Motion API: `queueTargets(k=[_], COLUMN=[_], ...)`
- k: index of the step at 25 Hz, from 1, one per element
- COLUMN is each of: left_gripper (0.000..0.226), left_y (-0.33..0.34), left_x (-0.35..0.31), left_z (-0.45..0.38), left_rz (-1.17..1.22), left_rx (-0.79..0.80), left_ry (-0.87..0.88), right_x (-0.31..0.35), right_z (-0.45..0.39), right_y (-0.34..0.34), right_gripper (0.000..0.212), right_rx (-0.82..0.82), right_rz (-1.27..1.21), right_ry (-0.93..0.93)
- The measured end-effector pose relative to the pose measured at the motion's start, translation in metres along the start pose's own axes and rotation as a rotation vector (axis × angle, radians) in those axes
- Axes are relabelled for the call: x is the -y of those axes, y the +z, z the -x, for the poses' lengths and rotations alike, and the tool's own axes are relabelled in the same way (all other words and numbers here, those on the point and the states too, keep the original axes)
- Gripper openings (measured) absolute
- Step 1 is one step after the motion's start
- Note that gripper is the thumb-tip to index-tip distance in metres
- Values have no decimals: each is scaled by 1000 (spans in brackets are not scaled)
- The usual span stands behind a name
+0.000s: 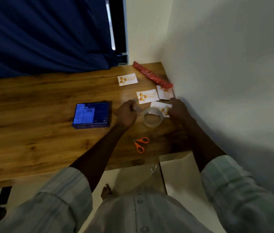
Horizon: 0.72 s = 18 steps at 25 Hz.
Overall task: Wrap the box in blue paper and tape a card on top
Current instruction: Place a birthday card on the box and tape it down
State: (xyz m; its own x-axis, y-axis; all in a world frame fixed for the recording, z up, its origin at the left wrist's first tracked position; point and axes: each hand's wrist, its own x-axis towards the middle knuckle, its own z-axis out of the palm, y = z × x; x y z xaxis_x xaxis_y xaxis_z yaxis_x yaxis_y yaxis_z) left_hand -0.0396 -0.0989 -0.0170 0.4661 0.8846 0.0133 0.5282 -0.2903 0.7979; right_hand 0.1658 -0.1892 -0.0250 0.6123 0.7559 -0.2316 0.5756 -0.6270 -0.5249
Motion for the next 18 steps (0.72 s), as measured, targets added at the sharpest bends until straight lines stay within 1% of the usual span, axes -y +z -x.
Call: queueTargets(k=[2, 4, 7, 9, 11, 15, 18], left_gripper=[26, 30, 27, 23, 23, 29, 23], left_y=[19, 28, 30, 31, 31, 30, 27], left_x=[-1, 10, 22, 21, 19, 25, 23], left_z=[-12, -19, -28, -30, -28, -27, -25], left_rz=[24, 76, 140, 174, 166, 173, 204], left_rx=[74, 90, 93, 107, 113, 102, 107], left_ry=[-153, -247, -295, -303, -291, -289, -297], right_x=[-18, -17, -9, -7, -2, 9, 21], right_z=[-10, -6, 0, -2, -1, 10, 18], right_y=[13, 12, 6, 3, 3, 2, -14], right_gripper=[56, 63, 77, 80, 73, 54, 43], right_rx=[46, 48, 41, 59, 47, -181, -190], right_rz=[33, 106, 170, 194, 204, 248, 219], right_ry=[9, -7, -34, -17, 9, 18, 63])
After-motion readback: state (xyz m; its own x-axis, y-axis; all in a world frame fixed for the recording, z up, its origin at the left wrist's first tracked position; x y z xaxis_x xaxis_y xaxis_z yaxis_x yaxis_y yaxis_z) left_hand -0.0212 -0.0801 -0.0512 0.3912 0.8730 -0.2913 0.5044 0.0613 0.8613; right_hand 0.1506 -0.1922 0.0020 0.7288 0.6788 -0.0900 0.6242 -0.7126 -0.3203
